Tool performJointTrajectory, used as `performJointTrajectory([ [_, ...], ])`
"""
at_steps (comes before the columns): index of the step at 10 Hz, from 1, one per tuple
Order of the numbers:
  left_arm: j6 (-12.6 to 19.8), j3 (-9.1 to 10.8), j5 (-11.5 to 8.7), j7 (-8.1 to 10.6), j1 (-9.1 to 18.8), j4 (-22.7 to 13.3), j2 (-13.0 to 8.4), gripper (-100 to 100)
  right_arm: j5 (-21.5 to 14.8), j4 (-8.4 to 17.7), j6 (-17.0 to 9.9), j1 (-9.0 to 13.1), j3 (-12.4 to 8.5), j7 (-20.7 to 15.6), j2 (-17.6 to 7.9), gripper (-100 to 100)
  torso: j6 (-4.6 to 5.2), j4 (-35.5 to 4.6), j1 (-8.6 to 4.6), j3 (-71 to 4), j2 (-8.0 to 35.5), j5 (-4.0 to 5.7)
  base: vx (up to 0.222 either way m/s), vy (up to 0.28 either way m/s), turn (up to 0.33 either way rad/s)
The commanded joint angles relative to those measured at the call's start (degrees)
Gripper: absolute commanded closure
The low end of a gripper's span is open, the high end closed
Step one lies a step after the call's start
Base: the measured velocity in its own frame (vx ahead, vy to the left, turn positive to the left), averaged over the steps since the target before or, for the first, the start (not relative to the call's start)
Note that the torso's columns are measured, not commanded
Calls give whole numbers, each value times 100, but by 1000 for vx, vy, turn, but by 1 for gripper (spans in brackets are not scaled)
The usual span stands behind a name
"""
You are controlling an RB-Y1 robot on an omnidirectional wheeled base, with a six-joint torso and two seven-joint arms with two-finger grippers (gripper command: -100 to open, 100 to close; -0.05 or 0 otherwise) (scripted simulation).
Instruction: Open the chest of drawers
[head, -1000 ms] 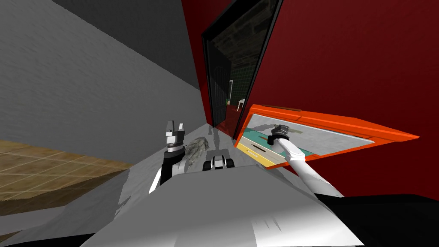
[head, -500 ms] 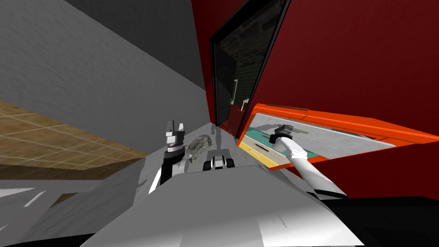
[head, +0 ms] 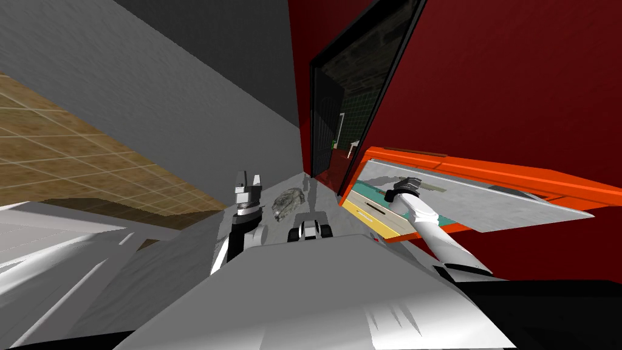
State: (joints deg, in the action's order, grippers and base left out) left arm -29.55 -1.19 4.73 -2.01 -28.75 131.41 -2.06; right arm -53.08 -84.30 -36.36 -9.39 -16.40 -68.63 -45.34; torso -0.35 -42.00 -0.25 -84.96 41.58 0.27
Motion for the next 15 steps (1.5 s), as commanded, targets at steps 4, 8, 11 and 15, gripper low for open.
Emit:
performJointTrajectory([
  [4,0,-1,0,0,0,0,1,0,448,69,93,12,-91,-206,-342,-100,14,-9,0,15,27,-5,-60,121,-22],
  [8,0,0,0,0,-1,0,0,0,967,199,210,54,-198,-434,-738,-100,35,-31,28,43,77,-30,16,26,-11],
  [11,0,0,0,0,-1,0,0,0,1356,296,298,85,-279,-605,-1035,-100,35,-31,32,42,74,-32,-5,53,-12],
  [15,0,0,0,0,-1,0,0,0,1318,326,300,63,-235,-580,-969,0,35,-35,35,42,77,-39,-1,5,-2],
])
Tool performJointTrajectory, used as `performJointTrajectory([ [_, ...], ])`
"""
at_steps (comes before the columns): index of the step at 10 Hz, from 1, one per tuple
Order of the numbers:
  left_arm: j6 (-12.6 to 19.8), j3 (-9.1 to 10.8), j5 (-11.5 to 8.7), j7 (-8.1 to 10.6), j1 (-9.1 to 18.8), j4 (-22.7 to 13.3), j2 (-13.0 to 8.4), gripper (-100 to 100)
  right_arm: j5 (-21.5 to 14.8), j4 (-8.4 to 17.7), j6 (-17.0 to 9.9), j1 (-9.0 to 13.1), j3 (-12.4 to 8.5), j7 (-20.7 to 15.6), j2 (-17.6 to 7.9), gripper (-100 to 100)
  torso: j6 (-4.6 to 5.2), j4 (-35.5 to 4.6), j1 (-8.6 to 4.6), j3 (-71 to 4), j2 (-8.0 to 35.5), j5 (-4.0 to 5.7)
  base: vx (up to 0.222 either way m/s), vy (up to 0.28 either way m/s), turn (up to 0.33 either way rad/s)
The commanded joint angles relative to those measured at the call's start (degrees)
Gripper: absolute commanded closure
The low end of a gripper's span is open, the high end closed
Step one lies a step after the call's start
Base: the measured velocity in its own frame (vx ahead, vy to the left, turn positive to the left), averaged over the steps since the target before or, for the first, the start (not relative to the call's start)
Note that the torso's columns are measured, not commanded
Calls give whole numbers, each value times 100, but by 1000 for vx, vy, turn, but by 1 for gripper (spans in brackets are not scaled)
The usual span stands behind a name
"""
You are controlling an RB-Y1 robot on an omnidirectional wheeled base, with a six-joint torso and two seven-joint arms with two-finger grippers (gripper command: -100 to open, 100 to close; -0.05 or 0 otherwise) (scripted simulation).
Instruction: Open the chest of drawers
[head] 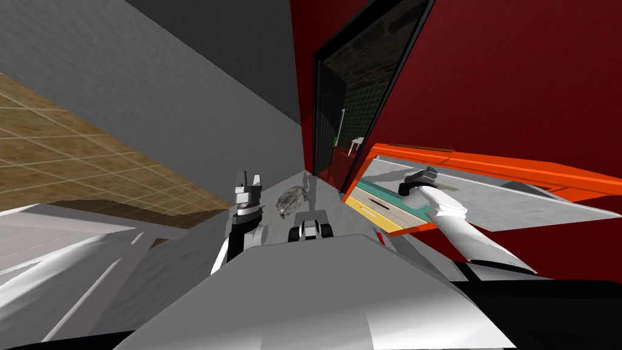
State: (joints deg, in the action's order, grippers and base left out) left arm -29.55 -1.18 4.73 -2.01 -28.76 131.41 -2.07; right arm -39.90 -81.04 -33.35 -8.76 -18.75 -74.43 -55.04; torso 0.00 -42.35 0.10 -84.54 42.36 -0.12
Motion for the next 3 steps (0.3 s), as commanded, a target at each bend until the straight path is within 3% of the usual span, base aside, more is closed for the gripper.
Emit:
performJointTrajectory([
  [1,0,0,0,0,0,0,0,0,1,2,0,-2,3,0,3,0,1,2,-1,-1,-2,2,0,0,0],
  [3,0,0,0,0,0,0,0,0,2,5,1,-5,7,0,8,0,1,3,-4,-2,-4,6,0,0,0],
])
